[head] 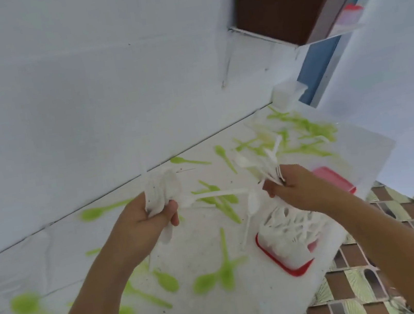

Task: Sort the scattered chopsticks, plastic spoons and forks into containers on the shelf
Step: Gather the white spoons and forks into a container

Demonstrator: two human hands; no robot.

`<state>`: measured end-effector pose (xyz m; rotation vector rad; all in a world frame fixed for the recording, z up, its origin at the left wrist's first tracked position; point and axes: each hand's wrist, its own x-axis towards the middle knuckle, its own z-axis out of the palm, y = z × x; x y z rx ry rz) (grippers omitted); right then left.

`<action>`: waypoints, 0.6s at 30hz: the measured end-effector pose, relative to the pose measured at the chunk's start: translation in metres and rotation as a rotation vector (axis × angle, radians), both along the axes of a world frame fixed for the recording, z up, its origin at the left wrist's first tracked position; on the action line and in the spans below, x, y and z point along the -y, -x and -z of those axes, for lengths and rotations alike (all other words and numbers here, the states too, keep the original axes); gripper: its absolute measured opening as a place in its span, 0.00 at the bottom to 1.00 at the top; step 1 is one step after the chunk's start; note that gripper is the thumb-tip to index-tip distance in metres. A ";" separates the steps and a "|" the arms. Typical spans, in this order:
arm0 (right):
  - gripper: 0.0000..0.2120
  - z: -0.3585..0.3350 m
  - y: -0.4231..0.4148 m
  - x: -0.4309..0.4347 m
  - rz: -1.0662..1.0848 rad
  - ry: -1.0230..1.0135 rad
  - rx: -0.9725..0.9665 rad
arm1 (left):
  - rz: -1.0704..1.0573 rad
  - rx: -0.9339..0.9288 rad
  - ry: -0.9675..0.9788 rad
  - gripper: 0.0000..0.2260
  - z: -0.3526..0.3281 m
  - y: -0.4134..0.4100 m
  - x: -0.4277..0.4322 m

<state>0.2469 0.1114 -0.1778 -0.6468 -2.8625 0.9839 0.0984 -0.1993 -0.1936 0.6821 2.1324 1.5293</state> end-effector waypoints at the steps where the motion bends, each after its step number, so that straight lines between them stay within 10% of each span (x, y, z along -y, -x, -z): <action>1: 0.10 0.011 -0.008 -0.019 -0.068 -0.113 0.074 | 0.010 0.014 -0.020 0.13 -0.003 -0.008 -0.016; 6: 0.03 0.067 -0.031 -0.112 -0.414 -0.468 0.312 | -0.001 0.056 -0.034 0.10 -0.006 -0.037 -0.088; 11: 0.14 0.116 -0.037 -0.151 -0.748 -0.681 0.265 | -0.120 0.061 -0.073 0.12 -0.006 -0.063 -0.163; 18: 0.38 0.124 -0.045 -0.152 -0.696 -0.578 0.286 | -0.257 0.137 -0.064 0.10 0.021 -0.111 -0.245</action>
